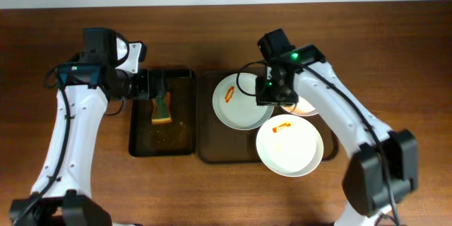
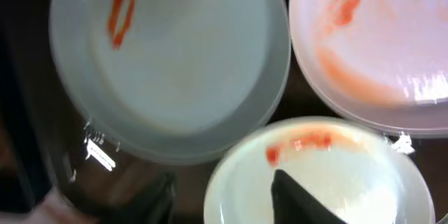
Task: Clean dirty plates on tray and stack at the side
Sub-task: 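Move the left gripper to the sponge and the right gripper to the plates, then grasp the green-yellow sponge with the left gripper and lift it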
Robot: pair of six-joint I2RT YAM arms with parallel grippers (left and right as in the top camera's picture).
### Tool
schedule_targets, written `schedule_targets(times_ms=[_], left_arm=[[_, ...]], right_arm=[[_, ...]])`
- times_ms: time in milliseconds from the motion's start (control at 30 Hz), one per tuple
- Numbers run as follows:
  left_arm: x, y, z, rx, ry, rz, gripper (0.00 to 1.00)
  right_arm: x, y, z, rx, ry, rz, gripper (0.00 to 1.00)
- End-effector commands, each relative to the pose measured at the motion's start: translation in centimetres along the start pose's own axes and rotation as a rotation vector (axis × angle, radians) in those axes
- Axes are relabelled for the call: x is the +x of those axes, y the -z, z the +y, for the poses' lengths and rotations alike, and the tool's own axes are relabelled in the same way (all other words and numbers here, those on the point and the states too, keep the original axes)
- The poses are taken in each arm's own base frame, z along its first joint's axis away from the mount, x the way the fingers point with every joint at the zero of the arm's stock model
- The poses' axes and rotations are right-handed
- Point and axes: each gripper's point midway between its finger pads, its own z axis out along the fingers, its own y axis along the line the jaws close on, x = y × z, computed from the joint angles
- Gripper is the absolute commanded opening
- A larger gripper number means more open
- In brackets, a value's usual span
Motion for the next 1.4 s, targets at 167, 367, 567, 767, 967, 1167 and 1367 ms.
schedule_targets(times_ms=[167,367,567,767,967,1167,1367], left_arm=[[0.0,-2.2,1.2,-0.028,0.043,0.053,1.00],[0.0,-2.2,1.2,-0.029,0.043,0.053,1.00],[0.0,-2.2,1.2,-0.029,0.043,0.052,1.00],[0.7,-3.4,2.8,-0.103,0.115,0.074,1.00],[5.0,-9.3,2.5,-0.078,0.108,0.220,0.73],[6.9,-15.0,2.5,-0.139,0.040,0.297,0.64],[6.2,-14.1,3.5,-0.213,0.033,0.336,1.00]], right_arm=[[-1.1,-7.5,-3.9,0.195,-0.141,0.039,0.41],[0.2,-9.0,-4.9,0.176,-0.212,0.076,0.31],[0.2,-10.0,-3.9,0.115,-0.212,0.072,0.04],[0.2,-10.0,-3.9,0.113,-0.182,0.073,0.04],[0.2,-10.0,-3.9,0.113,-0.182,0.072,0.04],[0.2,-10.0,-3.9,0.113,-0.182,0.073,0.04],[0.2,-10.0,-3.9,0.113,-0.182,0.073,0.05]])
